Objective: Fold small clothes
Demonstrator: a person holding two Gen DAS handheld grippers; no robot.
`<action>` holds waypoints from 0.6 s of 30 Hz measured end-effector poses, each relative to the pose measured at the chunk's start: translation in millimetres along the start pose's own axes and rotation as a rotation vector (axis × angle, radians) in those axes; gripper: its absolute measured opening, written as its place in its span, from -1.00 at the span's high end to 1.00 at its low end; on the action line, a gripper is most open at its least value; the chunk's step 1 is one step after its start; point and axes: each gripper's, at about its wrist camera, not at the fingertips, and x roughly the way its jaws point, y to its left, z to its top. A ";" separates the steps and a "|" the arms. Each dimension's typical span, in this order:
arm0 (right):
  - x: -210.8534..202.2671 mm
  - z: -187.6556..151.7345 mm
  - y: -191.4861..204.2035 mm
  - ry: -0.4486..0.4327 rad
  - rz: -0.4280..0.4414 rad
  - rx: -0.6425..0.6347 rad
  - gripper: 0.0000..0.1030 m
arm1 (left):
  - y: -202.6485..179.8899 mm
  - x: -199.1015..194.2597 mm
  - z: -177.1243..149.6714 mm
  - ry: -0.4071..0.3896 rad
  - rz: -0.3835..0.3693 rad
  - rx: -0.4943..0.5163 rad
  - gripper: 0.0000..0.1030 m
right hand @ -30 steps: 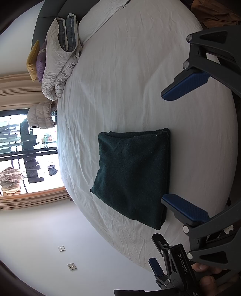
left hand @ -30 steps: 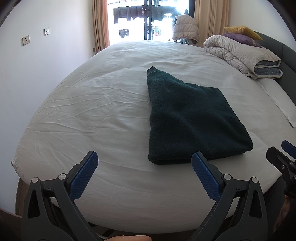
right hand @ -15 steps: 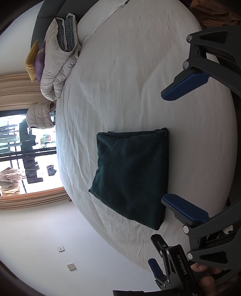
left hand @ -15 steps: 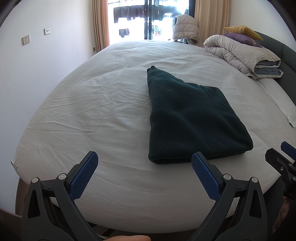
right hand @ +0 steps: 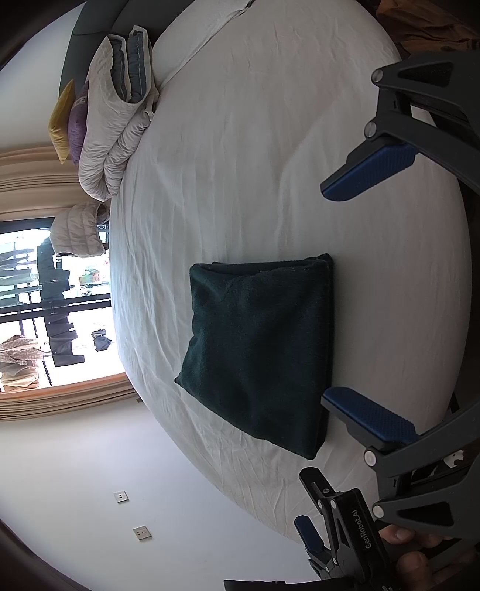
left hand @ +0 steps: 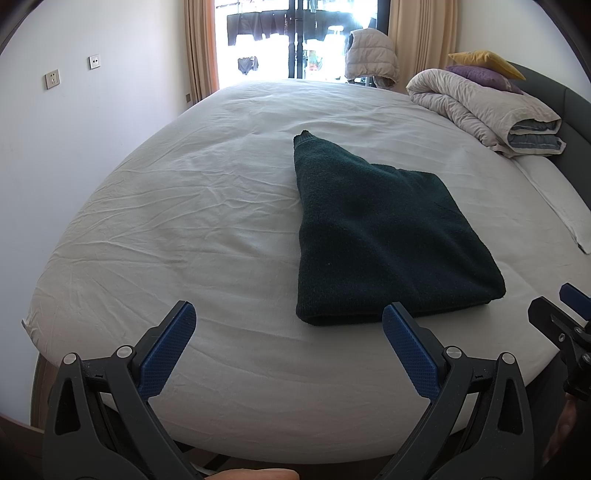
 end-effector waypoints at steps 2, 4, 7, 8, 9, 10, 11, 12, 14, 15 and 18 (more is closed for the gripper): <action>0.4 0.7 -0.4 0.000 0.000 0.000 -1.00 | 0.2 0.0 0.1 -0.001 0.000 0.000 -1.00; 0.2 0.6 -0.4 0.000 0.000 0.000 -1.00 | 0.0 0.2 0.1 0.000 0.001 0.000 -1.00; 0.3 0.7 -0.4 0.000 0.000 0.001 -1.00 | 0.3 0.1 0.2 0.000 0.001 0.000 -1.00; 0.1 0.4 -0.2 0.001 0.000 0.001 -1.00 | 0.4 0.2 0.2 0.000 0.000 0.001 -1.00; 0.5 0.6 -1.7 0.002 0.001 0.000 -1.00 | 0.3 0.1 0.2 0.000 0.000 0.000 -1.00; 0.4 0.2 -1.7 0.002 0.002 0.000 -1.00 | 0.2 0.1 0.1 0.000 0.000 0.000 -1.00; 0.4 0.3 -1.7 0.002 0.002 0.000 -1.00 | 0.0 0.3 0.1 0.000 0.001 0.001 -1.00; 0.4 0.3 -1.8 0.003 0.002 0.000 -1.00 | 0.3 0.1 0.2 0.001 0.002 0.001 -1.00; 0.1 -0.1 -1.5 0.003 0.002 0.001 -1.00 | -0.1 0.3 -0.3 0.002 0.000 0.000 -1.00; 0.3 0.3 -1.7 0.002 0.002 0.000 -1.00 | -0.1 0.5 -0.7 0.003 0.000 0.000 -1.00; -0.2 -0.3 -1.5 0.004 0.003 0.002 -1.00 | -0.1 1.4 -2.9 0.006 -0.001 0.000 -1.00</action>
